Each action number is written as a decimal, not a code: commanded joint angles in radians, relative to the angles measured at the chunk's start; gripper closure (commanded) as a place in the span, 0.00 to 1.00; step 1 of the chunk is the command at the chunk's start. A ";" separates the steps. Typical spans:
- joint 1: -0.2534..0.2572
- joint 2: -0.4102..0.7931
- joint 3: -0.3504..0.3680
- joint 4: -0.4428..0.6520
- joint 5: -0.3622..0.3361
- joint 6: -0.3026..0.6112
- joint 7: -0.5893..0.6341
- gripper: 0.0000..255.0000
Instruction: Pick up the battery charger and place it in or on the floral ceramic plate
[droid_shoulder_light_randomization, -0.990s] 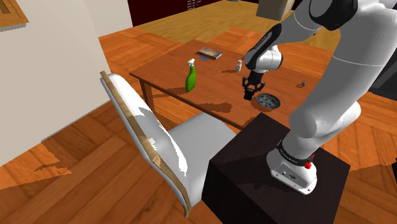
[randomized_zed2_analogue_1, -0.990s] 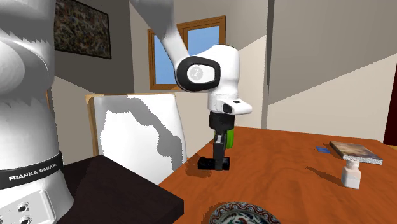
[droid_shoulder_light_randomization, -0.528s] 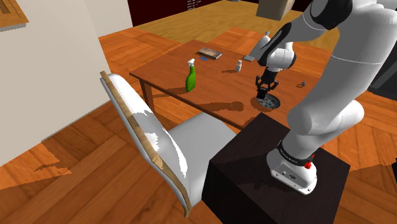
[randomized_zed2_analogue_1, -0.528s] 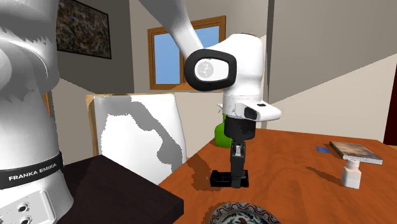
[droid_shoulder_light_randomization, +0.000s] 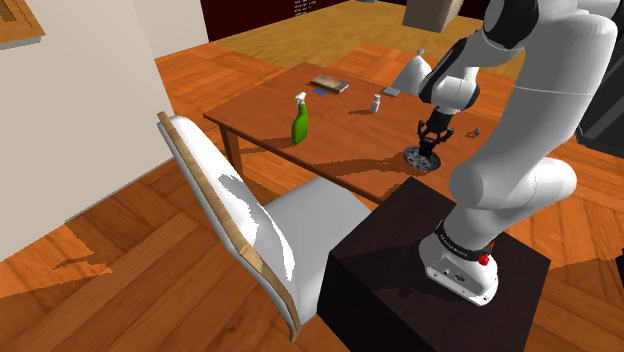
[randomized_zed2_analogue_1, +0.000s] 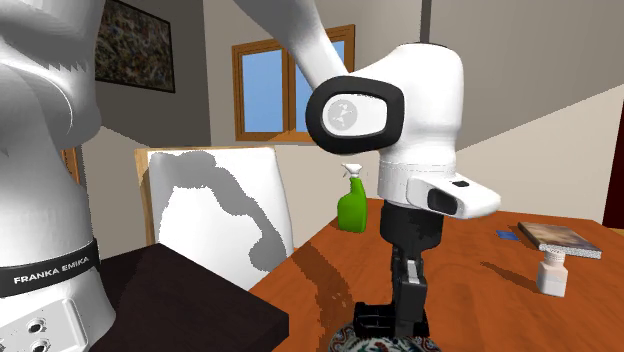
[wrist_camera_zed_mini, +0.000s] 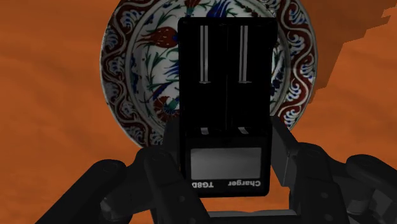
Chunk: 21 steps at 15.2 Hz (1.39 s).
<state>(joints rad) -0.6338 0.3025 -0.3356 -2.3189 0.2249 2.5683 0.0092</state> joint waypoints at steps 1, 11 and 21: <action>-0.008 0.025 0.009 0.003 0.018 0.020 -0.016 1.00; -0.052 0.152 0.068 0.025 0.099 0.120 -0.076 1.00; -0.052 0.152 0.068 0.025 0.099 0.120 -0.076 0.00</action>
<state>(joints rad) -0.6856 0.4540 -0.2672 -2.2941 0.3240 2.6885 -0.0668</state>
